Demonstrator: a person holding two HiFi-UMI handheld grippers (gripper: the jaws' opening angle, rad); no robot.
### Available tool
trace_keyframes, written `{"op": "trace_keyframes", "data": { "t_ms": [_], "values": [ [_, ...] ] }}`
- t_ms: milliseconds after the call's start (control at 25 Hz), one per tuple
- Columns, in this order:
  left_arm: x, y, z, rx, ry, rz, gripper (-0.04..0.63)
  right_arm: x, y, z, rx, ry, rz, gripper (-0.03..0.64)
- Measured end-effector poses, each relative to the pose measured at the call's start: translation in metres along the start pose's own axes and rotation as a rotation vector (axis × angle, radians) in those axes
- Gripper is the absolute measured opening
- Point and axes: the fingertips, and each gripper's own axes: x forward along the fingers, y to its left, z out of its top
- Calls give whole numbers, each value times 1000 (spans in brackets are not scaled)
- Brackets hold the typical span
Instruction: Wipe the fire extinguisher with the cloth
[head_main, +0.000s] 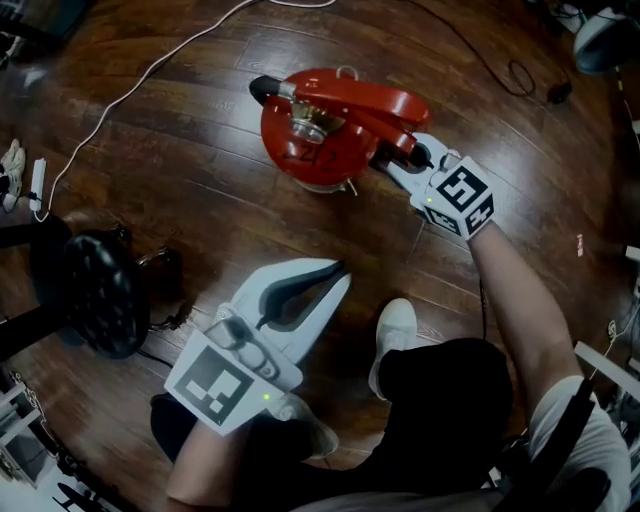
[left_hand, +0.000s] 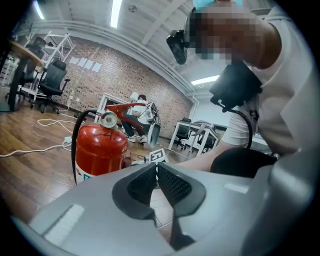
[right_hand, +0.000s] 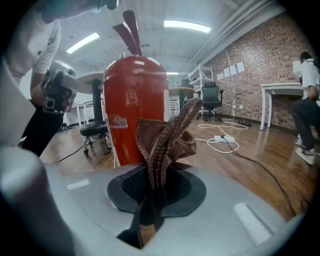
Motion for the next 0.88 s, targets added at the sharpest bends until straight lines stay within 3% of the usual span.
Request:
{"op": "trace_keyframes", "data": {
  "t_ms": [240, 480, 680, 880],
  "values": [
    [1, 7, -16, 29, 26, -3, 11, 29, 8, -57, 18, 77, 16, 55],
    [9, 6, -24, 77, 48, -36, 11, 37, 5, -75, 36, 124, 5, 55],
    [13, -1, -22, 71, 37, -86, 11, 43, 7, -98, 19, 244, -2, 55],
    [19, -3, -31, 94, 65, -141, 11, 21, 9, -72, 21, 197, -60, 55]
  ]
}}
